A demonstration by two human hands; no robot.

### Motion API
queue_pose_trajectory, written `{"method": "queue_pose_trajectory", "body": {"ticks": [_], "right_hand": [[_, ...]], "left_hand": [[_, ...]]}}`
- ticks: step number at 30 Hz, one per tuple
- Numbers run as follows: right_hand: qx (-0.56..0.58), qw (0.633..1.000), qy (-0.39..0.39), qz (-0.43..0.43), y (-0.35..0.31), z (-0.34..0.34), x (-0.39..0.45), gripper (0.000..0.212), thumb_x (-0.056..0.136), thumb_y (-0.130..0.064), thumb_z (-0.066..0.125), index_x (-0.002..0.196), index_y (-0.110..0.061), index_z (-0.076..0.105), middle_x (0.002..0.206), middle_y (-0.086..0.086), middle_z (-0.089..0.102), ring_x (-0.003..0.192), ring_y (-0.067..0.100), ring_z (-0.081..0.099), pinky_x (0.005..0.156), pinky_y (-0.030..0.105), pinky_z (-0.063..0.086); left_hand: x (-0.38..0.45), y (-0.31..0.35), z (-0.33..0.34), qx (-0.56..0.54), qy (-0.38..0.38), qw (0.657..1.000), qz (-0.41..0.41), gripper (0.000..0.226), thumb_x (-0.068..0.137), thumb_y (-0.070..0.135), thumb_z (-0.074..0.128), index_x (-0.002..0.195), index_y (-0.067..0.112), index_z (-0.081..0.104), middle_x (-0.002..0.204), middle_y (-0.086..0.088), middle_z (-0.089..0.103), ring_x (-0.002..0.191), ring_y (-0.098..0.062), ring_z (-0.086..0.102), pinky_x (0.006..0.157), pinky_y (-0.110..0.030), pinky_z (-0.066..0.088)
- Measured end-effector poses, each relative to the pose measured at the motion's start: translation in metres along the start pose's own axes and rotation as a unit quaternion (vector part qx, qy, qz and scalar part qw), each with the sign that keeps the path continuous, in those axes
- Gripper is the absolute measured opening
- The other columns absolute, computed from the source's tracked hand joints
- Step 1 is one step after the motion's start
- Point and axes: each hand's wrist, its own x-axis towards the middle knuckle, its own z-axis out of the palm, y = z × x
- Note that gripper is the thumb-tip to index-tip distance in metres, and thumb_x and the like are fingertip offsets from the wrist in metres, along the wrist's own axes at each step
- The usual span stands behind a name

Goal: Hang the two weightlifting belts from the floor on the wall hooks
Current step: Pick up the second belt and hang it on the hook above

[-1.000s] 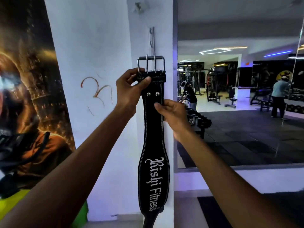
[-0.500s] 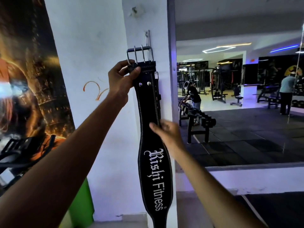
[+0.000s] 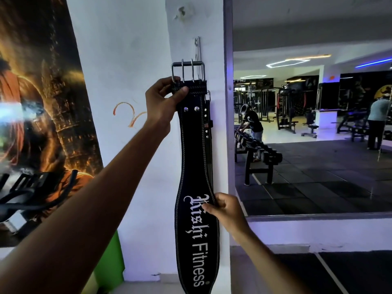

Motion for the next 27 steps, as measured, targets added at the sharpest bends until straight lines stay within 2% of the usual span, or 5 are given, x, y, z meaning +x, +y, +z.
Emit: {"method": "queue_pose_trajectory", "body": {"ticks": [9,13,17,23,27], "right_hand": [[0.143,0.965,0.085,-0.203,-0.169,-0.023,0.081,0.056,0.096,-0.019,0.06,0.143,-0.031,0.032,0.096,0.035,0.066,0.085,0.024,0.063,0.089,0.046,0.056],[0.078,0.961,0.088,-0.249,-0.208,-0.022,0.1,0.051,0.094,-0.02,0.064,0.139,-0.026,0.043,0.087,0.012,0.074,0.082,0.017,0.072,0.084,0.04,0.059],[0.072,0.965,0.096,-0.233,-0.21,-0.021,0.108,0.036,0.09,-0.013,0.068,0.124,-0.011,0.06,0.095,0.019,0.075,0.089,0.03,0.074,0.084,0.05,0.059],[0.096,0.964,0.132,-0.211,-0.201,-0.01,0.11,0.033,0.084,-0.003,0.072,0.116,-0.006,0.066,0.094,0.018,0.075,0.079,0.019,0.07,0.079,0.035,0.058],[0.116,0.962,0.15,-0.196,-0.194,-0.01,0.111,0.034,0.083,0.001,0.071,0.117,-0.003,0.066,0.096,0.02,0.074,0.078,0.015,0.066,0.072,0.018,0.055]], "left_hand": [[-0.002,0.011,0.003,0.002,-0.025,1.0,0.015,0.031,0.083,0.001,0.075,0.112,0.001,0.065,0.102,-0.016,0.07,0.085,-0.026,0.069,0.07,-0.036,0.062],[-0.008,0.016,0.001,0.016,-0.045,0.999,0.017,0.034,0.083,0.0,0.075,0.114,0.002,0.063,0.1,-0.013,0.071,0.083,-0.024,0.072,0.071,-0.036,0.062],[-0.011,0.017,-0.005,0.016,-0.056,0.998,-0.005,0.045,0.084,0.0,0.074,0.124,0.011,0.057,0.104,-0.014,0.072,0.085,-0.023,0.074,0.074,-0.036,0.062],[-0.028,-0.002,-0.019,0.098,-0.064,0.993,-0.003,0.055,0.086,0.0,0.072,0.136,0.011,0.051,0.107,-0.011,0.072,0.087,-0.015,0.073,0.069,-0.027,0.061],[-0.082,-0.056,-0.033,0.128,-0.101,0.984,-0.078,0.025,0.085,-0.006,0.071,0.101,0.013,0.068,0.07,0.003,0.075,0.066,-0.004,0.068,0.074,-0.032,0.059]]}}
